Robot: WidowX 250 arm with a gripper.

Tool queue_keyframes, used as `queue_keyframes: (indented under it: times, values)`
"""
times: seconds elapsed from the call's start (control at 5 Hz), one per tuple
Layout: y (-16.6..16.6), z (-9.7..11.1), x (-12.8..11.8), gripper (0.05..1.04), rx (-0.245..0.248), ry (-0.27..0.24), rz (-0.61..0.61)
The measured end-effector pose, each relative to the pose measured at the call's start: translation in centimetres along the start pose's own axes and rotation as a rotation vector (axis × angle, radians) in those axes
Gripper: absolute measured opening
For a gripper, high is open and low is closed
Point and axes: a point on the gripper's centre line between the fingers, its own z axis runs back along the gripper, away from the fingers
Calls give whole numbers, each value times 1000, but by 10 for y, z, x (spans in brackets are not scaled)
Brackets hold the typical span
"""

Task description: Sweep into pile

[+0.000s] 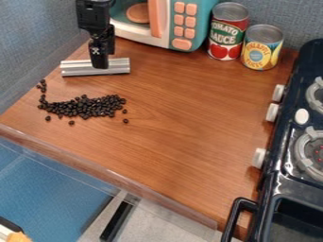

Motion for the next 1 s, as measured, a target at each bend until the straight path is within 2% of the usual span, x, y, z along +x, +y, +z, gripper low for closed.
queue_keyframes:
  times: [0.2, 1.0]
  values:
    - [4, -21, -2, 999, 49, 0, 6]
    - [5, -24, -4, 993, 6, 33, 58]
